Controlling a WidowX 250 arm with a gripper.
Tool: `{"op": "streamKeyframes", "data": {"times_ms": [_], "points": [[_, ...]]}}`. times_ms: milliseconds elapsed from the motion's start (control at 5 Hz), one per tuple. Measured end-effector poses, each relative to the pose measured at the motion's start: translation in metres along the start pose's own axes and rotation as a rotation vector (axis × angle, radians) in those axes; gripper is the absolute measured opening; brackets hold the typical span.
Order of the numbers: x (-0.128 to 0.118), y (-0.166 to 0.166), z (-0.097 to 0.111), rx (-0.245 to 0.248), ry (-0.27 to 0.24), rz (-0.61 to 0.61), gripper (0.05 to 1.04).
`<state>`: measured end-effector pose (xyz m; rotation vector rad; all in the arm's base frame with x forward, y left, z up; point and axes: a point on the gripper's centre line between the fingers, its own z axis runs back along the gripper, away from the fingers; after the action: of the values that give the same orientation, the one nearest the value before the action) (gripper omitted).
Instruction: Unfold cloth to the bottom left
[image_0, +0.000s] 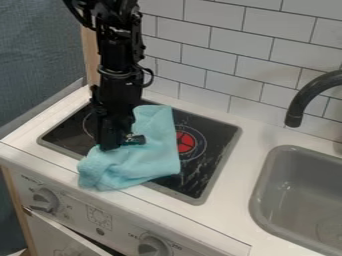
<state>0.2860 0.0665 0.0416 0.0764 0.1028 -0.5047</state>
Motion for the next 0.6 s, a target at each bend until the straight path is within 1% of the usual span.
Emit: {"op": "streamKeyframes", "data": {"times_ms": [200, 600], "points": [[0.0000, -0.0004, -0.0032, -0.010, 0.014, 0.002, 0.059], [0.0026, -0.0002, -0.0034, -0.013, 0.007, -0.014, 0.050]]}}
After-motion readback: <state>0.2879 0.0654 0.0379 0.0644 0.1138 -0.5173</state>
